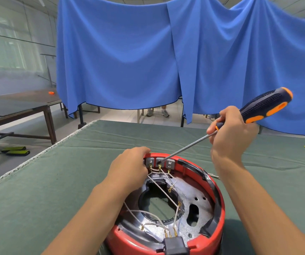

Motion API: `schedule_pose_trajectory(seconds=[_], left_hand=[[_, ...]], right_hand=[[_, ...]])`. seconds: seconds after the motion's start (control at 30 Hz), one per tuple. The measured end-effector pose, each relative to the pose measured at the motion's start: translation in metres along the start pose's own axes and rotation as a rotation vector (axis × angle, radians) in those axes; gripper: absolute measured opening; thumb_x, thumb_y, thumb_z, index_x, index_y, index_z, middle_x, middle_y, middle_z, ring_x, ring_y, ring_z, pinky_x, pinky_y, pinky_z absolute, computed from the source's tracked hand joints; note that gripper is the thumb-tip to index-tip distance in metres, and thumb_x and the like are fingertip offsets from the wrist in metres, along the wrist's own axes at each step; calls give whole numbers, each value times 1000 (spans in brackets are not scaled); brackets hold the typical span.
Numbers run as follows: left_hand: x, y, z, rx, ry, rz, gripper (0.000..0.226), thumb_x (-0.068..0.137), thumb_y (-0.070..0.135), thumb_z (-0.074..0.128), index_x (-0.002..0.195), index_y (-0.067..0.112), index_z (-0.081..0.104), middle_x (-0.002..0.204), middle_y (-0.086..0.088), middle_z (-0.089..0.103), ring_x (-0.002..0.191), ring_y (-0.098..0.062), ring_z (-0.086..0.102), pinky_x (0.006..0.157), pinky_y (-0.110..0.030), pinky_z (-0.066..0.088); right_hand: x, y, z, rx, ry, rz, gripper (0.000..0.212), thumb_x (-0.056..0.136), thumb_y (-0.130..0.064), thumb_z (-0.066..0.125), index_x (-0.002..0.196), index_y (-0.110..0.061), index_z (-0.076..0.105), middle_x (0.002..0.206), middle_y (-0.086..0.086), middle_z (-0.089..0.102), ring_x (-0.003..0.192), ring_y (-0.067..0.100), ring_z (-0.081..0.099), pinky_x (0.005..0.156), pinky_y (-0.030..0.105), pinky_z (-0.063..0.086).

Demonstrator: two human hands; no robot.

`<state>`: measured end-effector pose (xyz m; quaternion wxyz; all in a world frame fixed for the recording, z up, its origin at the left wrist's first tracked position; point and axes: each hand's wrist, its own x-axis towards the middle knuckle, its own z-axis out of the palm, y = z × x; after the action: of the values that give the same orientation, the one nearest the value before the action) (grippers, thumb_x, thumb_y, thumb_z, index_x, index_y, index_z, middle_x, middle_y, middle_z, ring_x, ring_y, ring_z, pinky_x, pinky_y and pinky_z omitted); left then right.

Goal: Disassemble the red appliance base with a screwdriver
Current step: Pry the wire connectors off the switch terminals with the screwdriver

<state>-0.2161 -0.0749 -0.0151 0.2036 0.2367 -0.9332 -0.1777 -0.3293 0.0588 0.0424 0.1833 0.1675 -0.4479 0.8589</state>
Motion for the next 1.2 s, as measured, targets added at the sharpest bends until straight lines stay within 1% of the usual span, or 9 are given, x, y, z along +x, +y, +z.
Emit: schedule_pose_trajectory(seconds=[0.1, 0.2, 0.3, 0.37, 0.43, 0.67, 0.87, 1.03, 1.2], left_hand=[[-7, 4, 2, 166, -17, 8, 40, 82, 11, 49, 119, 28, 55, 121, 2, 60, 112, -24, 53, 84, -36, 46], [-10, 2, -3, 189, -105, 18, 48, 85, 11, 47, 131, 27, 46, 134, 3, 51, 121, -23, 48, 92, -38, 45], [-12, -4, -8, 212, -277, 41, 64, 90, 15, 44, 147, 33, 19, 153, 3, 24, 136, -24, 29, 106, -43, 34], [-17, -6, -5, 295, -312, -3, 71, 94, 22, 42, 147, 42, 0, 158, 1, 7, 139, -29, 19, 107, -46, 27], [-19, -6, -2, 368, -289, -39, 71, 95, 30, 42, 144, 48, -7, 156, -6, 8, 136, -33, 22, 104, -46, 27], [-9, -16, -5, 278, -258, 91, 72, 91, 28, 44, 144, 52, 2, 141, 2, 34, 124, -23, 39, 90, -37, 39], [3, -15, -6, 232, -253, 117, 75, 86, 25, 47, 143, 54, 9, 138, 5, 38, 121, -19, 42, 86, -35, 40], [3, -17, -3, 211, -226, 140, 74, 85, 25, 47, 144, 51, 11, 148, 9, 29, 130, -17, 35, 95, -37, 39], [0, -15, -2, 177, -186, 231, 72, 85, 17, 48, 147, 41, 20, 156, 14, 14, 140, -14, 18, 109, -38, 24]], right_hand=[[-11, -6, 5, 25, -63, -59, 25, 66, -13, 50, 44, -21, 41, 38, 3, 37, 32, 21, 40, 41, 17, 27], [-21, -5, 8, 7, -127, -91, 30, 68, -11, 51, 41, -21, 44, 36, 0, 41, 33, 21, 42, 40, 16, 30], [-23, -4, 8, 3, -133, -98, 30, 68, -10, 51, 41, -20, 44, 36, 1, 43, 34, 22, 42, 41, 17, 31], [-23, -5, 8, 5, -126, -93, 30, 68, -11, 51, 40, -21, 46, 36, 0, 42, 34, 22, 42, 42, 17, 31], [-22, -7, 8, 22, -120, -88, 30, 68, -12, 51, 40, -23, 47, 37, -1, 41, 33, 20, 43, 40, 16, 31], [-23, -2, 1, -24, -109, -108, 32, 69, -11, 50, 40, -23, 50, 34, -3, 42, 38, 25, 42, 41, 17, 31], [-26, -10, -2, -48, -173, -199, 33, 69, -7, 49, 40, -23, 46, 33, -7, 41, 32, 12, 40, 38, 13, 32], [-32, -9, -1, -24, -202, -227, 35, 68, -4, 51, 45, -29, 40, 34, -12, 40, 31, 8, 42, 39, 13, 35], [-30, -8, -2, -18, -201, -226, 34, 67, -4, 50, 44, -28, 44, 34, -11, 42, 32, 10, 42, 40, 14, 35]])
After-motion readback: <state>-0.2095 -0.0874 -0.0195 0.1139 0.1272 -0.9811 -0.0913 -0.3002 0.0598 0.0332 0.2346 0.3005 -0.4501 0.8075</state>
